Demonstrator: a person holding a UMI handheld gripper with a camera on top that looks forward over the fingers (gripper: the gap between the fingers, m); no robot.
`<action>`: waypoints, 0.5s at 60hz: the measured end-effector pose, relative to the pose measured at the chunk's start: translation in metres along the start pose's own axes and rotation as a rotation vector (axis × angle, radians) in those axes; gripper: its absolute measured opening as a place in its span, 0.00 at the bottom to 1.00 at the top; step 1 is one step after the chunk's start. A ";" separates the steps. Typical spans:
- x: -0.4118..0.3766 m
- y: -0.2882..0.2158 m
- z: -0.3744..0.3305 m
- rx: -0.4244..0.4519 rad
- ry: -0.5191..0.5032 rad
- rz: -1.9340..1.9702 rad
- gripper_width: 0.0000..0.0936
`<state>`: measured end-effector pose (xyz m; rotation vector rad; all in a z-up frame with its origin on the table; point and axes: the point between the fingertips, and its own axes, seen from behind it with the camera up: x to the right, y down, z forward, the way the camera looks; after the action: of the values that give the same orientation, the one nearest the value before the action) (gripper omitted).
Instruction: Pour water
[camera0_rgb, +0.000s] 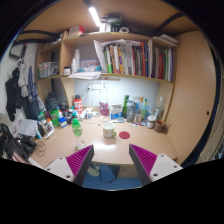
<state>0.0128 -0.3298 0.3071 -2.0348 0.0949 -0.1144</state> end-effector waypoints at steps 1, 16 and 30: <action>0.001 -0.001 -0.002 0.004 0.006 -0.004 0.87; -0.018 0.005 -0.023 0.007 0.053 -0.051 0.88; -0.044 0.009 0.024 0.087 -0.020 0.004 0.89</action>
<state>-0.0282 -0.3078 0.2864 -1.9485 0.0802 -0.0935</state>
